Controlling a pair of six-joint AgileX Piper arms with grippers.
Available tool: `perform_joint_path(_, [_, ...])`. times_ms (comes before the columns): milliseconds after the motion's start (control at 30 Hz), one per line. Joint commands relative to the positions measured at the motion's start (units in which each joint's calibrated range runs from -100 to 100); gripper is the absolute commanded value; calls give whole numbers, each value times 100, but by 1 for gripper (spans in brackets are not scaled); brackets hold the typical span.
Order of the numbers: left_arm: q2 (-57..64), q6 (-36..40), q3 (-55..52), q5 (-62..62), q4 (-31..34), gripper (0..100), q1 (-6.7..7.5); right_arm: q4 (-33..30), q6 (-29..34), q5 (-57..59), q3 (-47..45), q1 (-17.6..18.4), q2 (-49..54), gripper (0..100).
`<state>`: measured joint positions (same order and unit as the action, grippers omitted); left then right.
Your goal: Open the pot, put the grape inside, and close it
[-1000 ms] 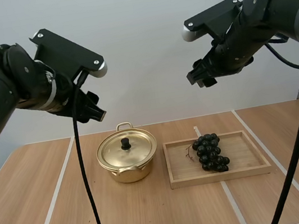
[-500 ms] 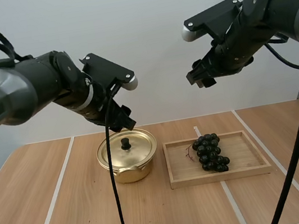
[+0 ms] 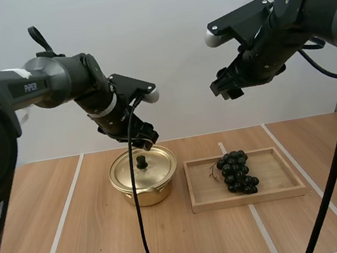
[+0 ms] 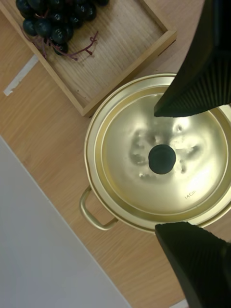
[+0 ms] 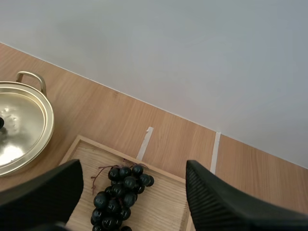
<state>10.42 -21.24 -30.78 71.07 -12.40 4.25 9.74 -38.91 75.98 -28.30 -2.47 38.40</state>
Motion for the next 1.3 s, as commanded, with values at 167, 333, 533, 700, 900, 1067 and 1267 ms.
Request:
perform_joint_path(167, [-453,62,58,-32,-91,100,24,20,-24,58,64,5,32,100])
perform_joint_path(333, [-679,62,118,-222,-82,100,24,20,-24,142,64,5,32,100])
perform_joint_path(533, [-971,24,118,-422,-57,100,24,20,-24,199,64,5,32,100])
perform_joint_path(700, [-1201,-11,210,-422,-57,100,24,20,-24,221,64,5,32,100])
perform_joint_path(900, [-1353,-61,268,-422,-57,100,24,20,-24,320,64,5,32,100])
perform_joint_path(1067, [-1425,-121,268,-403,-57,83,24,20,-24,320,64,5,32,100])
perform_joint_path(1267, [-1428,-87,268,-386,-57,17,24,20,-24,326,64,5,32,100])
